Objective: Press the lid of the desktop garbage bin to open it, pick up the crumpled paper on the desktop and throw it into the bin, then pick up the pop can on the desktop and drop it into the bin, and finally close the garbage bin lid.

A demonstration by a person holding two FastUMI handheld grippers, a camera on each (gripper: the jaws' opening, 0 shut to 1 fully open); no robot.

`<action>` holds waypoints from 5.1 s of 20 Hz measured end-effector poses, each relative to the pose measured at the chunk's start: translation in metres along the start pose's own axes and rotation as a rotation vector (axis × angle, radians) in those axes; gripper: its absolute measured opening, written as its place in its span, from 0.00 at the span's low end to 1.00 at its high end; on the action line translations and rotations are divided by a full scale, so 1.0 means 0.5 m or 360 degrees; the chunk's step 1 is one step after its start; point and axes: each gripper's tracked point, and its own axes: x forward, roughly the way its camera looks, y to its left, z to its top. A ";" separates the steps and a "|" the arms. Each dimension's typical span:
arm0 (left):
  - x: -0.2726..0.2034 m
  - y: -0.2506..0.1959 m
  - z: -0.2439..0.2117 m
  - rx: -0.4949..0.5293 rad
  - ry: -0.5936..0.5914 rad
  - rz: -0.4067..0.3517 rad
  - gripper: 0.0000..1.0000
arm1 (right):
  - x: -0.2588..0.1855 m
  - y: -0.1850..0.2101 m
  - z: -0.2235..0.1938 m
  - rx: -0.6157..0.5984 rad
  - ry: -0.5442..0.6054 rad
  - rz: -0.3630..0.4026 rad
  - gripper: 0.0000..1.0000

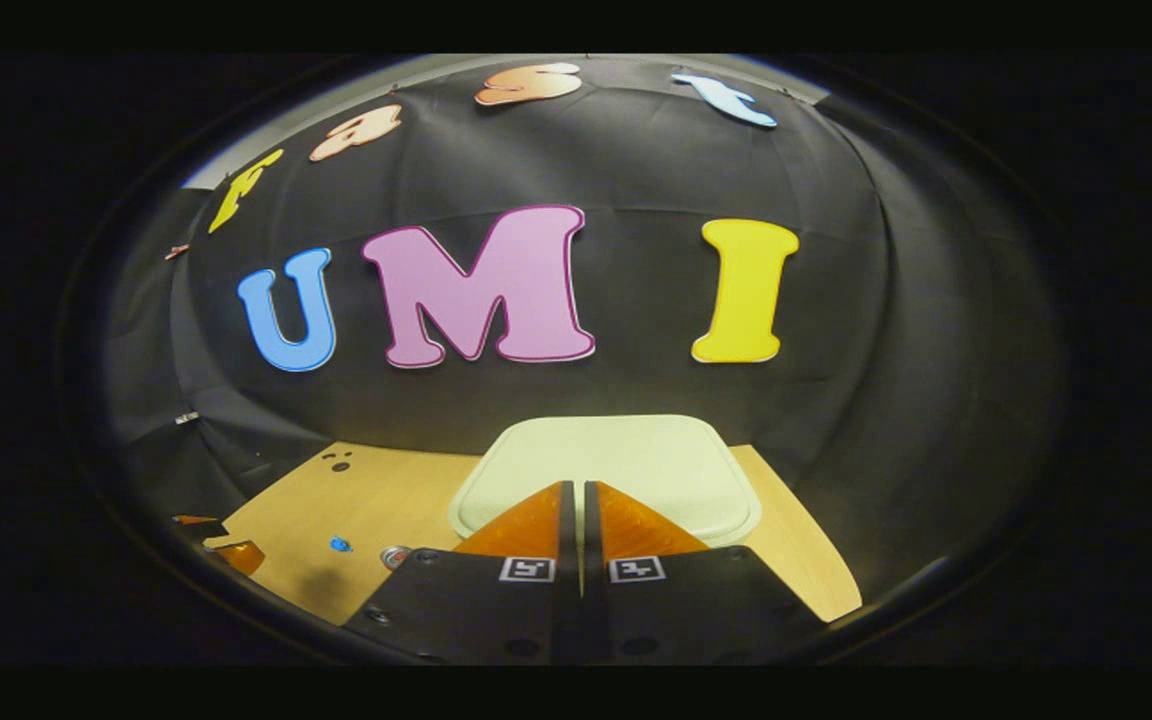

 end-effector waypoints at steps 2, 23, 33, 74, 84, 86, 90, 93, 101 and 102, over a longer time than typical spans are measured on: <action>0.006 -0.006 0.000 -0.0006 0.0010 0.0035 0.96 | 0.017 -0.013 -0.015 -0.0006 0.0037 0.0002 0.00; 0.054 -0.010 0.037 0.0004 -0.0043 -0.0006 0.96 | 0.027 -0.021 -0.019 -0.0003 0.0032 -0.0074 0.00; 0.058 0.193 -0.042 -0.0121 -0.0024 0.0051 0.96 | -0.104 0.014 0.031 -0.0044 -0.0166 -0.0269 0.00; 0.479 0.199 -0.314 0.0104 0.0469 -0.0170 0.93 | -0.305 0.070 -0.294 0.0170 0.0382 -0.0611 0.99; 0.489 0.190 -0.314 0.0124 0.0437 -0.0215 0.73 | -0.298 0.106 -0.327 0.0126 0.0459 -0.0537 0.99; 0.491 0.189 -0.315 0.0129 0.0439 -0.0211 0.61 | -0.298 0.110 -0.331 0.0111 0.0474 -0.0515 0.99; 0.489 0.181 -0.315 0.0137 0.0442 -0.0207 0.48 | -0.299 0.108 -0.335 0.0114 0.0472 -0.0514 0.99; 0.489 0.178 -0.312 0.0139 0.0441 -0.0198 0.43 | -0.304 0.104 -0.342 0.0125 0.0481 -0.0520 0.99; 0.457 0.178 -0.277 0.0202 0.0407 -0.0187 0.33 | -0.309 0.100 -0.353 0.0134 0.0481 -0.0509 0.99; 0.455 0.177 -0.266 0.0203 0.0387 -0.0190 0.33 | -0.309 0.099 -0.355 0.0136 0.0480 -0.0505 0.99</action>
